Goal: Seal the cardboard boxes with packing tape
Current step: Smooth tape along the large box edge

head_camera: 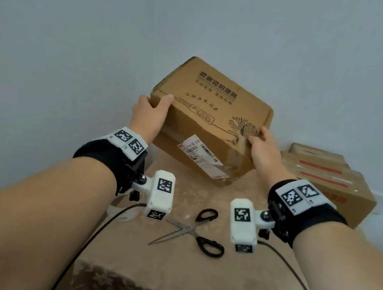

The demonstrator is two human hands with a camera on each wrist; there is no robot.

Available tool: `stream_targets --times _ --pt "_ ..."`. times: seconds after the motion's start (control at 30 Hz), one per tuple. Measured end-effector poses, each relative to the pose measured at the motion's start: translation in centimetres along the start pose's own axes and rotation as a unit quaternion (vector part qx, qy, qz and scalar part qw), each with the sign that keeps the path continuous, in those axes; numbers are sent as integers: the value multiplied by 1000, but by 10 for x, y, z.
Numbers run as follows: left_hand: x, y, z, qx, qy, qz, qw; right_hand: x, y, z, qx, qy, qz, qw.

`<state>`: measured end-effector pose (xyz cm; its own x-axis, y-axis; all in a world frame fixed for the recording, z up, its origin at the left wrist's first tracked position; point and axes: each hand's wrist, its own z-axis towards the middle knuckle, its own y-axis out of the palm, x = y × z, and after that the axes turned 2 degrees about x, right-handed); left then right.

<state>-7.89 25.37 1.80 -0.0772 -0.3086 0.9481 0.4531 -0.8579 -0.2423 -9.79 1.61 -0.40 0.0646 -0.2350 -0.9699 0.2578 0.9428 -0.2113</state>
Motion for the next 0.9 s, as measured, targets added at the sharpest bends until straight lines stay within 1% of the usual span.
stream_targets --times 0.07,0.13,0.17,0.23,0.27,0.3,0.33,0.37,0.4,0.43,0.47,0.5,0.53,0.57,0.6,0.67,0.8,0.9 --pt "-15 1 -5 -3 -57 -4 998 -4 -6 1 -9 -26 -65 997" --pt "-35 0 -10 -39 -106 11 993 3 -10 0 -53 -36 -136 989" --pt "-43 0 -15 -57 -118 29 991 9 -10 -2 -80 -29 -164 983" --pt "-56 3 -19 -62 -128 71 987 19 -11 -4 -112 -24 -184 976" --pt "-57 4 -20 -42 -114 111 986 20 -12 -3 -117 -34 -190 974" --pt "-53 5 -23 -14 -81 174 981 20 -12 -1 -118 -43 -204 971" --pt "-49 8 -24 11 -28 242 970 18 -13 1 -118 -56 -222 966" --pt "-42 11 -27 24 42 289 956 16 -13 4 -117 -69 -244 960" --pt "-34 16 -29 13 114 310 944 14 -13 6 -113 -86 -266 953" --pt "-26 24 -32 -24 185 324 927 12 -12 9 -109 -104 -288 946" --pt "-22 32 -35 -76 244 334 907 10 -11 11 -108 -120 -308 938" --pt "-16 41 -38 -138 278 346 885 10 -9 13 -107 -132 -325 930" --pt "-13 50 -40 -196 294 355 866 10 -7 14 -108 -141 -339 924" --pt "-9 57 -41 -239 293 364 851 9 -5 15 -108 -145 -350 919" --pt "-7 64 -40 -259 292 367 844 9 -3 15 -112 -144 -356 917" --pt "-3 70 -36 -263 289 367 844 7 -2 13 -122 -139 -351 918" --pt "4 72 -29 -273 276 338 857 2 -1 7 -135 -142 -331 923" --pt "7 69 -25 -264 270 328 866 -2 3 4 -132 -116 -285 942"
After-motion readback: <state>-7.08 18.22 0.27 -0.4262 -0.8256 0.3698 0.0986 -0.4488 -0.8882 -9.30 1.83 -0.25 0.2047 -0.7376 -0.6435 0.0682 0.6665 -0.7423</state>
